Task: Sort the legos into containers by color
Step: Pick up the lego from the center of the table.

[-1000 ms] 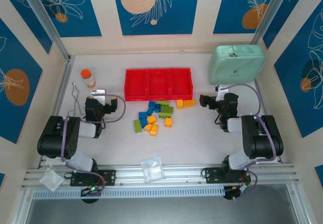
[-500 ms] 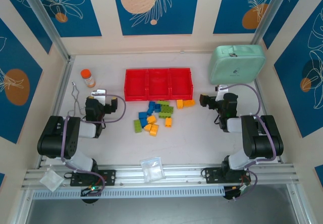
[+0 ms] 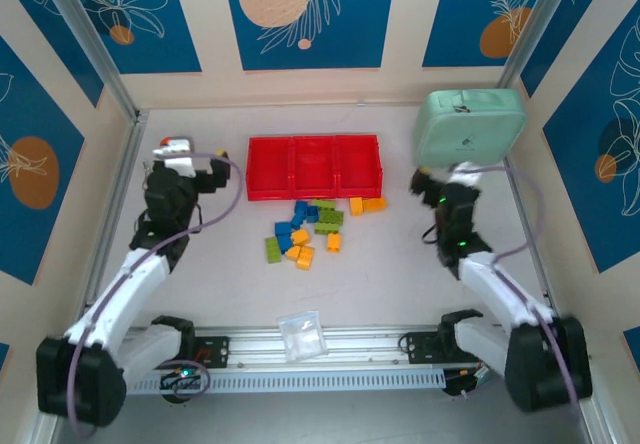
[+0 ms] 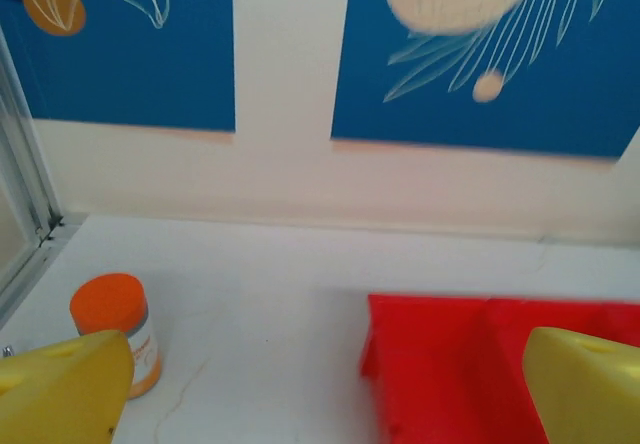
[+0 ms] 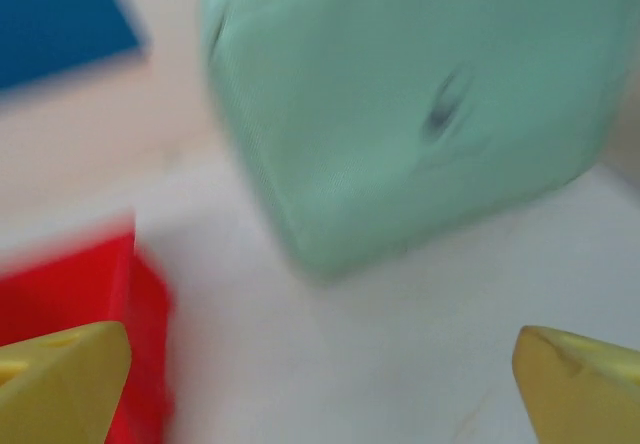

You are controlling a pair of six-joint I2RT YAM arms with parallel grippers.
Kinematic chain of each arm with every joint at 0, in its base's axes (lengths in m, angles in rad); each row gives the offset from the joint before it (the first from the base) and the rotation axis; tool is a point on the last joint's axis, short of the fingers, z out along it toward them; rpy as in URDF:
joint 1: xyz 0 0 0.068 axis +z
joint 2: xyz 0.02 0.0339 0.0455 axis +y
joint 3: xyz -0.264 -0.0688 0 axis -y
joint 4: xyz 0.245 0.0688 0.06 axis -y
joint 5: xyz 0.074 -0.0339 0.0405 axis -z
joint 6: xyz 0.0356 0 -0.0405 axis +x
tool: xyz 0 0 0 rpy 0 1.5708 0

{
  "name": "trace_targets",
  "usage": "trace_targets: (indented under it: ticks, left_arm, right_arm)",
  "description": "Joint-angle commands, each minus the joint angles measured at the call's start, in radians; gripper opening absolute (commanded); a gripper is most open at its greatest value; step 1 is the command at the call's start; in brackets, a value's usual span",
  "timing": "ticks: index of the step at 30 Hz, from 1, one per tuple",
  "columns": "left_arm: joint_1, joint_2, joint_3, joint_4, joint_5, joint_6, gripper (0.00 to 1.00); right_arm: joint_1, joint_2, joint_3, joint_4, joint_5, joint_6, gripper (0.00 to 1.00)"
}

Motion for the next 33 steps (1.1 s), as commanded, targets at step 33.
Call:
trace_targets:
  ticks: [33]
  left_arm:
    - [-0.004, -0.31, -0.013, -0.803, 0.436, -0.027, 0.99]
  right_arm:
    - [0.446, 0.828, 0.692, -0.91, -0.395, 0.002, 0.83]
